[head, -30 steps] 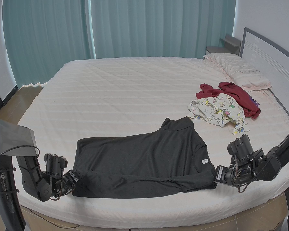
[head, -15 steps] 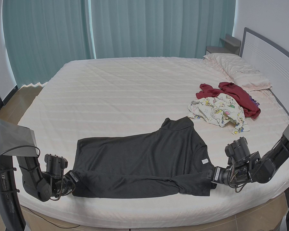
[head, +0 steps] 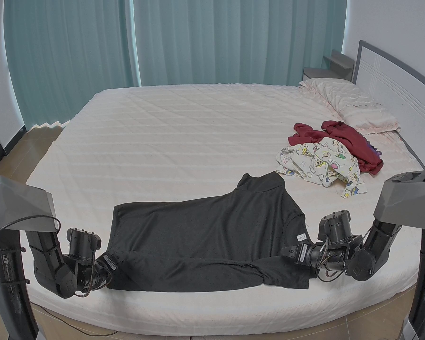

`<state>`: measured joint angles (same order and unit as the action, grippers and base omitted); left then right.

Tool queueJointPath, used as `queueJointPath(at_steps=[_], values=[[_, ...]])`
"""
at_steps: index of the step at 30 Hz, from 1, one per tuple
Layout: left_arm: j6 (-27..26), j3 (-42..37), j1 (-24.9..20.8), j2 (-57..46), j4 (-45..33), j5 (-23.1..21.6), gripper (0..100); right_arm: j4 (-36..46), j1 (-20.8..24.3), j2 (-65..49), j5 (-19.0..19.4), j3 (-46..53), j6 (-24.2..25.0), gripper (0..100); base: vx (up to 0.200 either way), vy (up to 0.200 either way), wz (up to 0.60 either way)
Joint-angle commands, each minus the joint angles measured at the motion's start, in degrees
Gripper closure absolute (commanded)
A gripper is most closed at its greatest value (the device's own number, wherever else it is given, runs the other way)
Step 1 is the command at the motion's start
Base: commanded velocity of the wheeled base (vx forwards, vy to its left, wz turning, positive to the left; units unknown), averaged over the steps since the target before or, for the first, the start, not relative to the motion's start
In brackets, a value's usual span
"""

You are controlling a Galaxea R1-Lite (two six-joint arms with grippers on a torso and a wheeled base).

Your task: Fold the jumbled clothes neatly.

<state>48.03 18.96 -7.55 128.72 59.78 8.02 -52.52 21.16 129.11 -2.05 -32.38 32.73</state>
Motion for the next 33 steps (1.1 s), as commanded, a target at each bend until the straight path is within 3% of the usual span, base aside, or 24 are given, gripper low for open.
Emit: queueJointPath(at_steps=[1, 10, 11, 33], values=[[0.0, -0.2, -0.5, 0.6, 0.1, 0.1, 0, -2.2, -1.1, 5.3, 0.7, 0.0, -0.7, 0, 0.0, 0.0, 0.0], [0.0, -0.1, -0.5, 0.7, 0.1, 0.2, 0, -3.3, -1.6, 5.4, 1.1, -0.5, -0.6, 0, 0.0, 0.0, 0.0], [0.0, -0.1, -0.5, 0.7, 0.1, 0.2, 0, -3.7, -1.6, 5.4, 1.2, -0.5, -0.6, 100, 0.0, 0.0, 0.0], [0.0, -0.1, -0.5, 0.7, 0.1, 0.2, 0, -11.6, -6.9, 6.0, 1.0, -2.3, -0.4, 100, 0.0, 0.0, 0.0]])
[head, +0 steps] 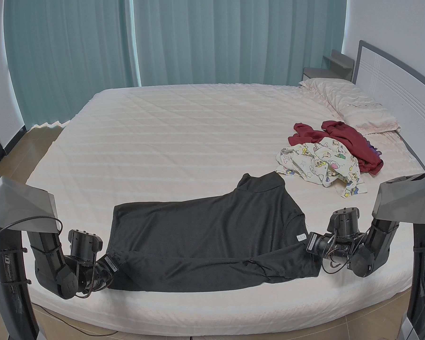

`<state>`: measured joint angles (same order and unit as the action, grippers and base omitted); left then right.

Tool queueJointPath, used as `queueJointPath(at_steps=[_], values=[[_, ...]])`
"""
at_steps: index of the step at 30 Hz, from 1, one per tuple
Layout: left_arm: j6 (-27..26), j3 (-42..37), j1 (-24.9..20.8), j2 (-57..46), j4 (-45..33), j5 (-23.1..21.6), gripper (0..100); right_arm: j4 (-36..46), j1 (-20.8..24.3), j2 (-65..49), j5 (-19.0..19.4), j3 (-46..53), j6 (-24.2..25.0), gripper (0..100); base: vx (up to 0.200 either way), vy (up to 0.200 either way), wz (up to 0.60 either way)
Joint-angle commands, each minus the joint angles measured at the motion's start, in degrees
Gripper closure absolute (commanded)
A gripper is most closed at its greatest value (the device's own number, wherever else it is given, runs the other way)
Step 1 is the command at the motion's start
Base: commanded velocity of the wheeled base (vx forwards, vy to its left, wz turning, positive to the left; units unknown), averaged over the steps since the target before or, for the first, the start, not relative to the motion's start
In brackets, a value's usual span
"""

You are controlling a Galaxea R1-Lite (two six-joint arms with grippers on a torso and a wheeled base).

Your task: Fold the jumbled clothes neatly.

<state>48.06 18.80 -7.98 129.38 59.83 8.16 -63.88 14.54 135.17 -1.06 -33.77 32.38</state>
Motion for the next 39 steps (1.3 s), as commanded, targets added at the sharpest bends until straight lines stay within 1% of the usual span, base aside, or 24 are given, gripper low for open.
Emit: queueJointPath(at_steps=[1, 8, 13, 14, 17, 20, 22, 23, 25, 29, 31, 33, 34, 35, 37, 39], values=[[0.0, 0.0, 0.0, 0.1, 0.0, 0.0, 0, -0.2, -0.4, 0.1, 0.0, -1.4, 0.0, 100, 0.0, 0.0, 0.0], [0.2, 0.4, 0.3, -0.1, 0.1, 0.0, 0, -0.3, -1.4, 0.2, 0.3, -2.8, 0.0, 100, 0.0, 0.0, 0.0], [-0.1, 0.3, 3.9, -3.2, 3.2, -0.5, 0, -0.4, -1.2, -0.1, 0.2, -0.9, -0.3, 100, 0.0, 0.0, 0.0], [-0.2, 0.5, 4.5, -3.5, 3.2, -0.6, 0, -0.3, -1.2, -0.1, 0.3, -0.9, -0.3, 0, 0.0, 0.0, 0.0], [-1.4, 0.6, 5.4, -5.4, 3.3, -0.9, 0, -0.4, -1.1, 0.2, 0.3, -0.8, -0.4, 0, 0.0, 0.0, 0.0], [-2.3, 0.6, 5.4, -6.2, 3.3, -1.7, 0, -0.4, -0.9, 0.4, 0.2, -0.8, -0.3, 0, 0.0, 0.0, 0.0], [-4.7, 0.6, 5.0, -6.6, 3.2, -4.2, 0, -0.4, -1.0, -0.1, 0.2, -0.7, -0.3, 0, 0.0, 0.0, 0.0], [-4.9, 0.7, 5.0, -6.6, 3.2, -4.5, 0, -0.4, -1.0, -0.2, 0.2, -0.7, -0.3, 0, 0.0, 0.0, 0.0], [-8.8, 2.3, 5.3, -6.2, 2.8, -8.6, 0, -0.4, -1.4, -0.8, 0.2, -0.7, -0.4, 0, 0.0, 0.0, 0.0], [-12.9, 3.4, 5.3, -6.2, 2.7, -15.3, 0, -0.4, -1.6, -1.6, 0.2, 0.7, -0.5, 0, 0.0, 0.0, 0.0], [-16.4, 4.1, 5.3, -5.6, 2.7, -18.4, 0, -0.4, -1.9, -1.5, 0.2, 1.2, -0.4, 0, 0.0, 0.0, 0.0], [-20.1, 5.0, 5.4, -3.7, 2.7, -19.6, 0, -0.5, -2.0, -1.4, 0.3, 2.0, -0.5, 0, 0.0, 0.0, 0.0], [-20.9, 5.3, 5.4, -3.2, 2.8, -19.6, 0, -0.5, -2.0, -1.4, 0.3, 2.3, -0.4, 0, 0.0, 0.0, 0.0], [-23.4, 6.3, 5.7, -1.5, 2.8, -19.7, 0, -1.0, -1.9, -1.3, 0.4, 2.8, -0.5, 0, 0.0, 0.0, 0.0], [-26.8, 7.1, 6.7, -0.1, 2.9, -20.2, 0, -1.8, -1.7, -1.1, 0.4, 3.4, -0.5, 0, 0.0, 0.0, 0.0], [-30.2, 7.8, 7.9, 1.4, 3.1, -22.0, 0, -2.9, -1.7, -1.1, 0.6, 4.3, -0.7, 0, 0.0, 0.0, 0.0]])
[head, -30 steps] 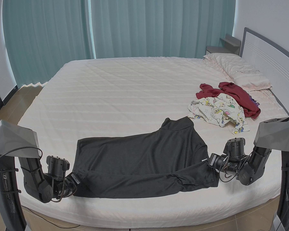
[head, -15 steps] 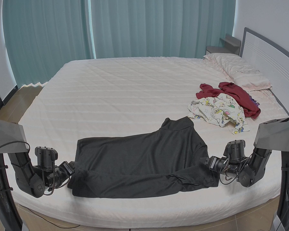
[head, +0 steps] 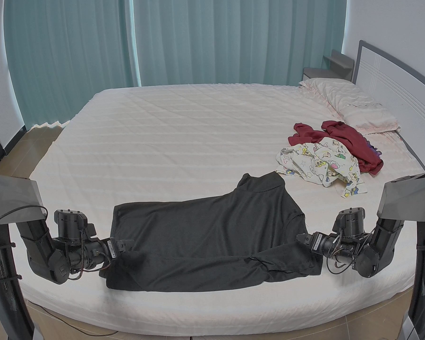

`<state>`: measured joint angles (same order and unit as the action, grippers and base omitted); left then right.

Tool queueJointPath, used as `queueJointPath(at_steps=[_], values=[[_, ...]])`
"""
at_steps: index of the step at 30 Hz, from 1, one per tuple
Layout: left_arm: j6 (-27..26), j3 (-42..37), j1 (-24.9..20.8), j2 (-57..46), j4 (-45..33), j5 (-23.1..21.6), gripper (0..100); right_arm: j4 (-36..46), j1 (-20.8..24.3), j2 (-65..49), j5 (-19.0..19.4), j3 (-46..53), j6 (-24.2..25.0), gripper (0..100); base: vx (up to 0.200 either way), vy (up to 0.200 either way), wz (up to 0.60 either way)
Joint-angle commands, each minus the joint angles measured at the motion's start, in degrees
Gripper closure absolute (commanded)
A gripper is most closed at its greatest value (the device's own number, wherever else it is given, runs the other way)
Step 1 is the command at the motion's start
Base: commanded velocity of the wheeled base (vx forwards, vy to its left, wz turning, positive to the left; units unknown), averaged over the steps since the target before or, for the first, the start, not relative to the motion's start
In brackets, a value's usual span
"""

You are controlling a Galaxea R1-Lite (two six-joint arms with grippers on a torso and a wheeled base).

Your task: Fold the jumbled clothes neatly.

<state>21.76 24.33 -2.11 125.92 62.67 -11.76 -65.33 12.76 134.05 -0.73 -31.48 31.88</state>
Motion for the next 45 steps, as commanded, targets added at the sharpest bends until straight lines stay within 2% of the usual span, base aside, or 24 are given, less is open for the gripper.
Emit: queueJointPath(at_steps=[1, 3, 10, 11, 30, 31, 39, 45], values=[[-5.4, 2.6, 2.7, 5.3, 0.3, -3.2, 0, -2.0, 0.0, 0.0, 0.3, 2.4, -0.5, 0, 0.0, 0.0, 0.0], [-7.7, 3.6, 3.9, 5.9, 0.0, -4.8, 0, -2.9, -0.1, 0.0, 0.3, 3.3, -1.0, 0, 0.0, 0.0, 0.0], [-9.8, 5.4, 4.4, 9.0, 0.4, -5.7, 0, -4.7, -0.1, 0.2, 0.3, 4.9, -1.5, 0, 0.0, 0.0, 0.0], [-11.4, 5.9, 4.7, 10.0, 0.5, -7.0, 0, -4.9, 0.0, 0.3, 0.3, 5.1, -1.5, 0, 0.0, 0.0, 0.0], [-11.8, 7.1, 4.7, 12.4, 1.6, -5.8, 0, -5.0, 0.0, 0.8, 0.3, 4.6, -1.4, 0, 0.0, 0.0, 0.0], [-11.8, 7.0, 4.7, 12.4, 1.6, -5.8, 100, -5.0, 0.0, 0.8, 0.3, 4.6, -1.4, 0, 0.0, 0.0, 0.0], [-11.5, 6.8, 5.5, 12.5, 3.9, -5.6, 100, -5.9, -1.2, 0.1, 0.6, 5.0, -1.6, 0, 0.0, 0.0, 0.0], [-8.0, 5.0, 6.0, 10.3, 4.9, -4.2, 100, -6.8, -3.3, 0.6, 7.6, 4.9, -5.8, 0, 0.0, 0.0, 0.0]])
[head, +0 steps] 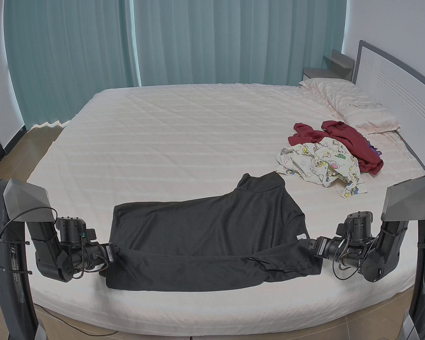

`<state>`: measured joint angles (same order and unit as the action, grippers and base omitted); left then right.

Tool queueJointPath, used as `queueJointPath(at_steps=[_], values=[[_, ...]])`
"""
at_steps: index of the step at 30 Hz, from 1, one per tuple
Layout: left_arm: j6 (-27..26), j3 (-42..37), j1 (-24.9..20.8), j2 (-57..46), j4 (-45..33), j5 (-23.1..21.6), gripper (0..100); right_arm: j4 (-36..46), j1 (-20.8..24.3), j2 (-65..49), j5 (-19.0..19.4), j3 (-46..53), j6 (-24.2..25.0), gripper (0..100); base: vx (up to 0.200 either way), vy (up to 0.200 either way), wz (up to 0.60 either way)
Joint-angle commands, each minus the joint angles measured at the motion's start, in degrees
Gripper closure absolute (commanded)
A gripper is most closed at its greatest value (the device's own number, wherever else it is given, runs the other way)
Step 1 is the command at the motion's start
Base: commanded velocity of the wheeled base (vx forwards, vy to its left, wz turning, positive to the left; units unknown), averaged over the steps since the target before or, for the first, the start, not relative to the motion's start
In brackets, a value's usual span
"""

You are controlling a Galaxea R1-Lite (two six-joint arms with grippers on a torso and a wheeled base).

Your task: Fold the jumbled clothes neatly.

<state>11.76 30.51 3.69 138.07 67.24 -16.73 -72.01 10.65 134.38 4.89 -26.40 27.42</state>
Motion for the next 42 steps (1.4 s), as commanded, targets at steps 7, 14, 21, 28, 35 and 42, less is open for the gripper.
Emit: queueJointPath(at_steps=[7, 14, 21, 28, 35, 42], values=[[5.1, -2.3, -0.1, -2.4, 0.4, 1.4, 100, -0.1, -0.8, 3.3, 8.3, -2.3, -7.5, 0, 0.0, 0.0, 0.0], [5.1, -2.9, -0.2, -2.4, 1.0, 1.4, 100, 0.6, -0.5, 6.1, 11.0, -5.9, -8.3, 0, 0.0, 0.0, 0.0], [5.2, -3.7, -0.4, -2.4, 1.4, 1.4, 100, 0.7, -0.5, 7.4, 13.4, -8.1, -8.3, 0, 0.0, 0.0, 0.0], [5.2, -4.2, -0.4, -2.5, 1.4, 1.4, 100, 3.4, -0.8, 7.4, 13.3, -10.2, -8.3, 0, 0.0, 0.0, 0.0], [5.2, -4.8, -0.4, -2.6, 1.4, 1.4, 100, 6.0, -0.9, 7.9, 13.2, -12.4, -8.3, 0, 0.0, 0.0, 0.0], [5.3, -4.8, -0.4, -2.5, 2.5, 1.5, 100, 6.1, -0.9, 8.3, 13.4, -12.8, -8.3, 0, 0.0, 0.0, 0.0]])
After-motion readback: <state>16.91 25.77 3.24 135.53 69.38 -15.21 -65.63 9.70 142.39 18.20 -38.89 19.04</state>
